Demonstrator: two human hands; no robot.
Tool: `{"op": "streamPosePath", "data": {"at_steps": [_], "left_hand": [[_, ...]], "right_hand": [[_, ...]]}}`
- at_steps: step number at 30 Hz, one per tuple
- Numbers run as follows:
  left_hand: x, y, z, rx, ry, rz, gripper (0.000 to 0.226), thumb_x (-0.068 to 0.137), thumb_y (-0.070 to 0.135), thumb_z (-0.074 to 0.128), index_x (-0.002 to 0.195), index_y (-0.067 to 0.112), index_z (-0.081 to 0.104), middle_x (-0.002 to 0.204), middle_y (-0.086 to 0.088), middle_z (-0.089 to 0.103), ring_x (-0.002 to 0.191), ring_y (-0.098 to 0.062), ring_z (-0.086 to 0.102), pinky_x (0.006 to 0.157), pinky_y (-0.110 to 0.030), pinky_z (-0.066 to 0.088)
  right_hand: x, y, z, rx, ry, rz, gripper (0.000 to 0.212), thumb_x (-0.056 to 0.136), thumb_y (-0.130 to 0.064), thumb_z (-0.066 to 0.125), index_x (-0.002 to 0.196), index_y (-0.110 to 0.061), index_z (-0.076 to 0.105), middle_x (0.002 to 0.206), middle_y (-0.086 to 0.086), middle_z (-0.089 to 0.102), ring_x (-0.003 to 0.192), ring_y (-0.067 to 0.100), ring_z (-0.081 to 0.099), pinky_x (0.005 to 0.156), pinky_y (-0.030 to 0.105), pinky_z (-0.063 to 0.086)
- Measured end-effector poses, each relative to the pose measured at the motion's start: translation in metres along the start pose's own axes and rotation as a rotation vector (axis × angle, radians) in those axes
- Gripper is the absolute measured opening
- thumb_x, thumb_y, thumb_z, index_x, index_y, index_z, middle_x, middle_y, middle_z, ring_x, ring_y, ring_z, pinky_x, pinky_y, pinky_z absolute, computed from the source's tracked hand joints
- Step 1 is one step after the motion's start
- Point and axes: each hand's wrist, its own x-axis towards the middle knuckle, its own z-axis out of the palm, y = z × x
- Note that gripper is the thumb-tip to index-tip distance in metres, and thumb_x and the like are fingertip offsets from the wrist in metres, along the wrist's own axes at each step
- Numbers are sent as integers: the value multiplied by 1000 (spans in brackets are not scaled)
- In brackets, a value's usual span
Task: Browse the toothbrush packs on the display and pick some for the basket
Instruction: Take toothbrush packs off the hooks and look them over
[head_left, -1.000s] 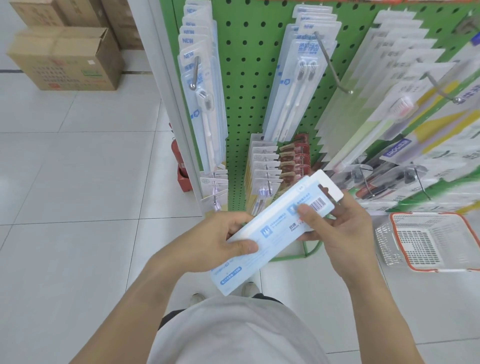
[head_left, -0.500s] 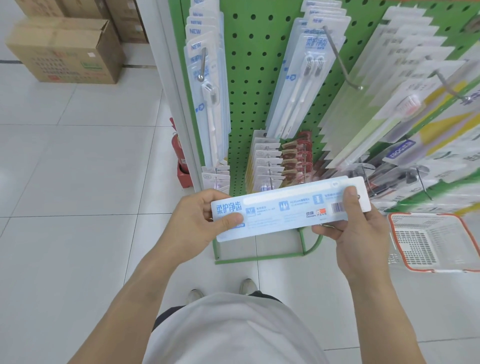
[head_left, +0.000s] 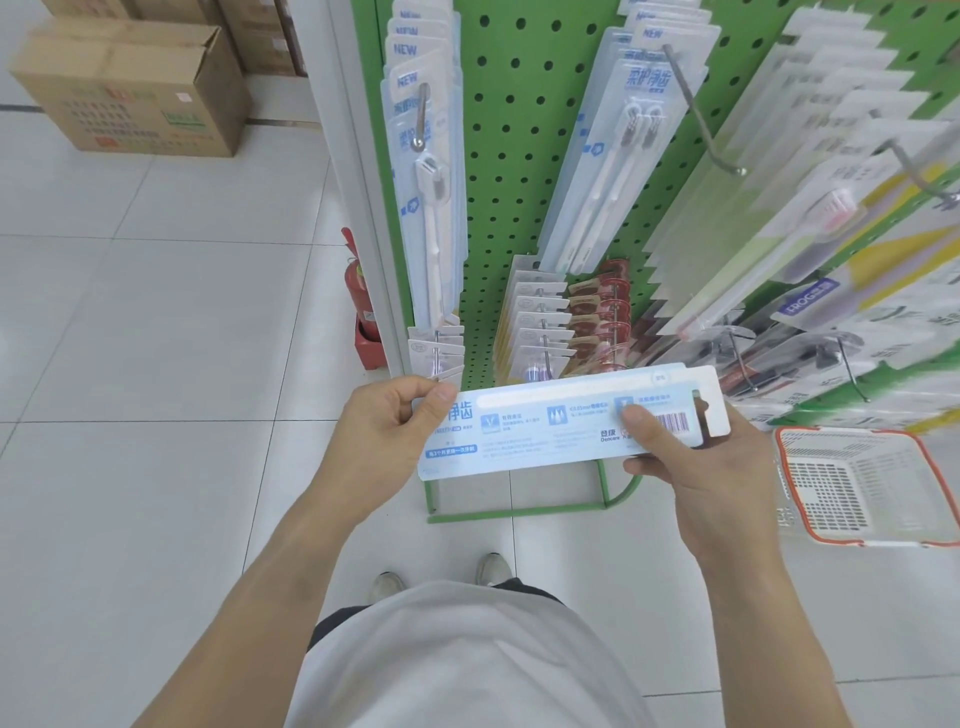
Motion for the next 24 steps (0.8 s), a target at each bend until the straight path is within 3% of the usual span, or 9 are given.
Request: {"op": "streamPosePath", "data": {"at_steps": [4,8,12,15,19,24], "left_hand": [[-1,1,1,7,11,10,8,87,23,76,91,17,72,75,9,76,65,-4,68,57,-13,48],[-3,-2,6,54,64,14,33,71,25,90,96,23,68,85,8,77,75,-9,73,61,-17,53],[-1,-9,7,195,117,63,46,67,38,92,102,34,64,100,11,72,87,-9,69,72,-22,54],[-3,-12,15,436,195,209,54,71,42,88,116,32,61,118,16,55,106,1,55,92,-21,46],[-7,-20,33,568,239,393,56,88,38,69,138,19,54,145,-2,47,140,-19,38,116,-44,34],[-19,-17,54,616,-12,672,47,102,36,45,145,18,51,158,1,40,152,-13,26,124,-44,16]], "right_hand": [[0,0,2,-13,4,-10,29,72,-19,85,99,-14,76,91,4,78,79,21,72,57,28,59],[0,1,6,2,70,-4,12,89,-22,76,99,-16,75,90,8,78,73,26,73,53,30,59],[-3,-2,8,-7,87,14,19,97,-32,65,99,-14,74,86,6,79,65,28,74,53,31,60],[-7,-4,13,-8,62,11,24,97,-35,62,99,-14,74,87,9,79,67,30,74,55,30,60],[-13,-3,20,23,-9,45,25,99,-32,60,105,-12,73,91,8,79,76,27,76,58,30,61],[-17,-5,27,215,-84,148,20,99,-23,58,102,-9,73,89,10,78,74,27,75,56,30,60]]}}
